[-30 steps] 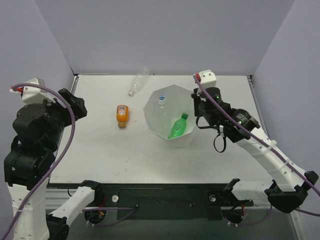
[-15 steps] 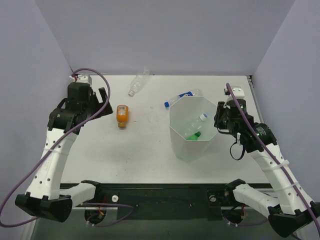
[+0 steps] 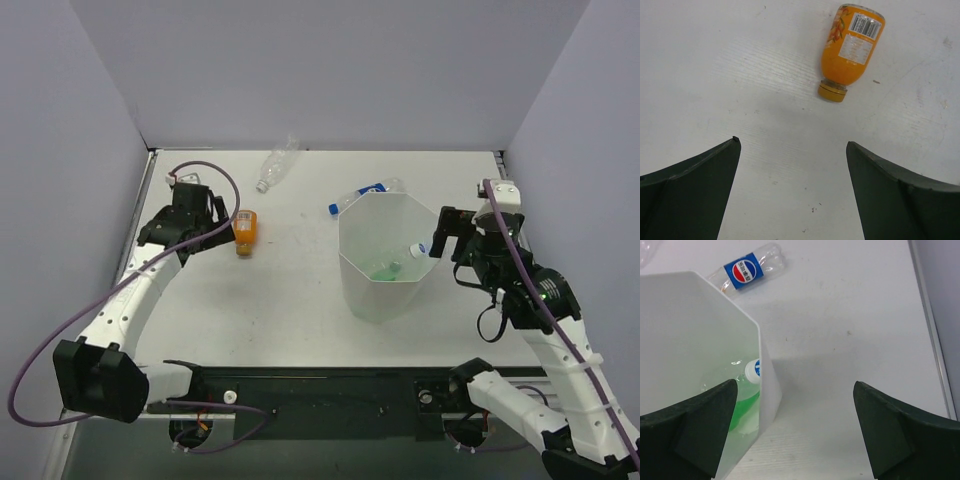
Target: Put the plastic bottles in the bin
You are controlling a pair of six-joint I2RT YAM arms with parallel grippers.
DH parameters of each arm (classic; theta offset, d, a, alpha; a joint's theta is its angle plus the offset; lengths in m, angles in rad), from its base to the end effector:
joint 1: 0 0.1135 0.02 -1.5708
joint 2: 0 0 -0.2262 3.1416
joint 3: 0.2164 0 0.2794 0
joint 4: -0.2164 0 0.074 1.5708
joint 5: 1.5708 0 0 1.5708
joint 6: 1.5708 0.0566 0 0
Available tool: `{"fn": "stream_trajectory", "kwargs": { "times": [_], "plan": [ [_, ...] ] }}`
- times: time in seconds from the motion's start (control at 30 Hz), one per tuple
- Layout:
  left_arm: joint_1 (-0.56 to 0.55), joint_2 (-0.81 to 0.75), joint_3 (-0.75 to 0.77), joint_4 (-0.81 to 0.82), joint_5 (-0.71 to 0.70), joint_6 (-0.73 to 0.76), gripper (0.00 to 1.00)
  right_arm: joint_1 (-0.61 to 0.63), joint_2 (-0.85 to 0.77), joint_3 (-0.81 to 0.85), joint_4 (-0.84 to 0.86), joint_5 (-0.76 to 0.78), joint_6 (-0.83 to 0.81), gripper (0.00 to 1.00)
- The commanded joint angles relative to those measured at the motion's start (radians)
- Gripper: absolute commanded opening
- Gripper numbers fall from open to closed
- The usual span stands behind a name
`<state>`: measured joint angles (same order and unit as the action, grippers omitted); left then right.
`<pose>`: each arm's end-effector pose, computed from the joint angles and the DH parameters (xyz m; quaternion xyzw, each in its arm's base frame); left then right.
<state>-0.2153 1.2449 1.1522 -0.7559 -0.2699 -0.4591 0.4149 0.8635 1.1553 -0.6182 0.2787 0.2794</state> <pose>0.3059 -0.0514 0.2658 -0.1599 0.9143 0.0029 0.3720 0.2248 0.0820 0.3802 0.0263 0.8084 0.0902 0.5811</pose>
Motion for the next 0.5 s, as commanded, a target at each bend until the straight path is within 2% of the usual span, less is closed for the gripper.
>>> {"fn": "stream_trajectory", "kwargs": {
  "times": [0.0,0.1,0.3,0.37,0.47],
  "plan": [
    [-0.007,0.065,-0.058,0.237,-0.09,-0.012,0.98,-0.007,-0.079,0.041,-0.008,0.105,-0.008,0.95],
    [-0.007,0.192,-0.054,0.308,-0.068,-0.003,0.98,-0.007,-0.141,0.008,0.021,0.16,0.0,0.95],
    [-0.021,0.324,-0.013,0.424,0.004,0.042,0.98,-0.007,-0.233,-0.02,0.025,0.255,-0.002,0.96],
    [-0.022,0.381,0.015,0.438,0.044,0.082,0.98,-0.007,-0.245,-0.02,0.021,0.27,-0.002,0.96],
    [-0.024,0.456,0.075,0.399,0.017,0.105,0.98,-0.007,-0.256,-0.008,0.002,0.286,0.0,0.96]
  ]
}}
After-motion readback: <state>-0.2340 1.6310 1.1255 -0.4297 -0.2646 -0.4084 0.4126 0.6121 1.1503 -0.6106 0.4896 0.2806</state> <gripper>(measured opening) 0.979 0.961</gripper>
